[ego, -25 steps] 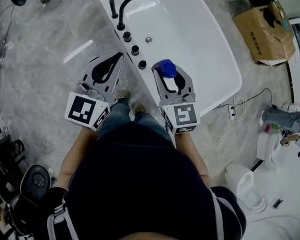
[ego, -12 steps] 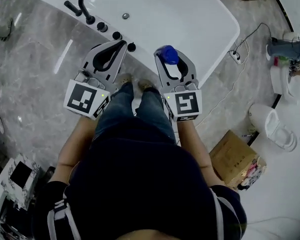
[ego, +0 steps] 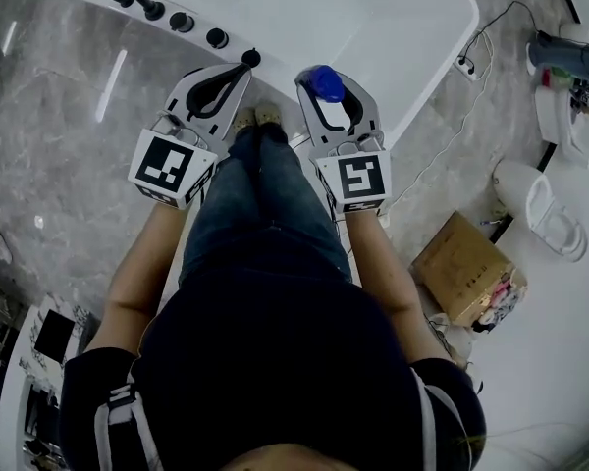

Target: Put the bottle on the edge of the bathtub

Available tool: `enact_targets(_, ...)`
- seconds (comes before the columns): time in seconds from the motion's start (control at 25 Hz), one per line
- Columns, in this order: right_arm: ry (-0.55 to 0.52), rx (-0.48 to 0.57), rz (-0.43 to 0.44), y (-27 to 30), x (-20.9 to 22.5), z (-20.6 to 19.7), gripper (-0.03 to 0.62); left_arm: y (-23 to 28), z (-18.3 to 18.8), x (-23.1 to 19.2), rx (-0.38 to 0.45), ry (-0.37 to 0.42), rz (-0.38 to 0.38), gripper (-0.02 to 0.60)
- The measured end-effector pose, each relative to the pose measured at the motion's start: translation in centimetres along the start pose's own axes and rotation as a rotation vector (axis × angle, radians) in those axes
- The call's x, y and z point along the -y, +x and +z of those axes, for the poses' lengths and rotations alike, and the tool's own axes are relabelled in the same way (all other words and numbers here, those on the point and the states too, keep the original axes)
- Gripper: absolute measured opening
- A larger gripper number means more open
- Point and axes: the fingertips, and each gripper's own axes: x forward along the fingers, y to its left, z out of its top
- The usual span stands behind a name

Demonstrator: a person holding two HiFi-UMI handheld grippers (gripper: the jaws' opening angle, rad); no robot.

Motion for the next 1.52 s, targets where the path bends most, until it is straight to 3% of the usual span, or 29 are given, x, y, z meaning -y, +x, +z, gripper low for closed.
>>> enact_targets(0.76,-0.063,-0.095,0.153,10.1,-0.6,-12.3,0.167,3.7,-10.3,-2.4,-0.125,-0.081,0.027,0.023)
enact_targets(1.2,-0.080,-0.149,0.222,13.2,-1.5,-16.2,0.167,3.0,-12.8,-3.1,-0.165,-0.145,0.074,0.023)
enact_targets(1.52,-0.072,-0.133,0.227,14.0,-1.5,-17.0,0.167,2.9,-13.5,-2.6,-0.177,-0.155,0.061,0.023)
